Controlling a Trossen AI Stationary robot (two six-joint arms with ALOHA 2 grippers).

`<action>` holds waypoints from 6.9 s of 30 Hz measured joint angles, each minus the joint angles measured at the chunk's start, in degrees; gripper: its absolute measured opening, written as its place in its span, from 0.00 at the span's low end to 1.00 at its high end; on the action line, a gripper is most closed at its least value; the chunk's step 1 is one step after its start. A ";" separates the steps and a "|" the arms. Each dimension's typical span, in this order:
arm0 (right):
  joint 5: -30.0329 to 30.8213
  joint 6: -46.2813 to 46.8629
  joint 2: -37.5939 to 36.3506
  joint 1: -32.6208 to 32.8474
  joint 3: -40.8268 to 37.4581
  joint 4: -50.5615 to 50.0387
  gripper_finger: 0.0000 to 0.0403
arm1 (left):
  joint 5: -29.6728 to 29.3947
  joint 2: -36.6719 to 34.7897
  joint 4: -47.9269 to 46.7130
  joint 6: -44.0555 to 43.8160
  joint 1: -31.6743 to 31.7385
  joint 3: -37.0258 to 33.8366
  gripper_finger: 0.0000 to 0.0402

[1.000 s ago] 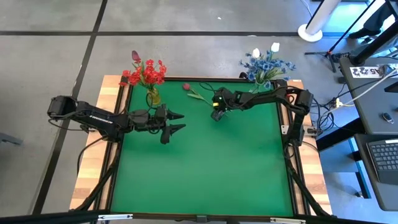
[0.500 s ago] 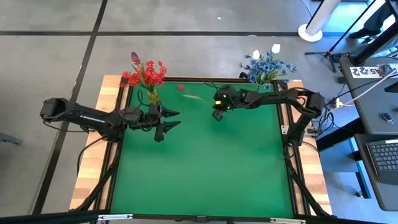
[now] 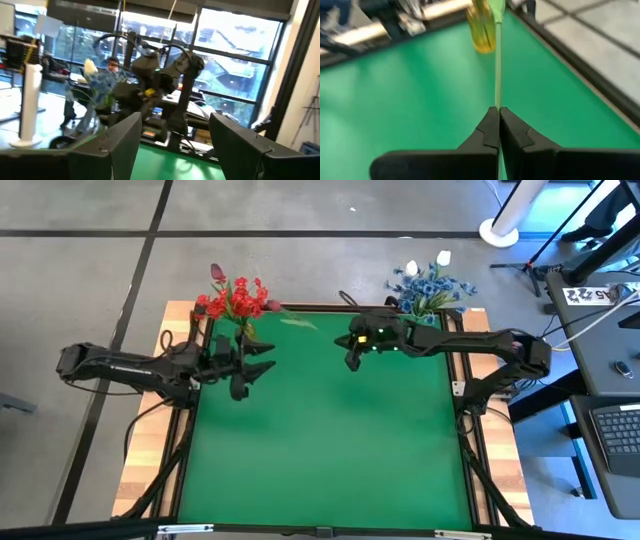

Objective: Sort flowers into vase by color
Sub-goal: Put the red flower into the yellow vase

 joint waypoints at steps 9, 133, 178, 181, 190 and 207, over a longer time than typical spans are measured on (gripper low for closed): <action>-1.75 -0.03 -6.02 2.95 0.04 8.87 0.00 | -2.27 -4.76 -7.08 1.96 0.00 2.28 0.57; 1.07 -6.24 -6.04 8.82 0.09 14.79 0.59 | -46.20 -2.66 -49.54 2.93 -0.37 18.67 0.00; 3.06 -7.74 -6.04 8.82 0.07 12.04 0.59 | -45.46 -2.75 -58.36 -9.55 13.64 13.42 0.00; 3.06 -7.74 -6.04 8.82 0.07 12.04 0.59 | -42.94 -2.75 -58.01 -11.30 15.19 11.39 0.00; 3.06 -7.74 -6.04 8.82 0.07 12.04 0.59 | -38.60 -2.75 -54.56 -13.57 17.80 6.30 0.00; 3.03 -7.69 -6.04 8.81 0.07 12.06 0.59 | -34.19 -2.75 -50.91 -13.05 17.97 3.35 0.03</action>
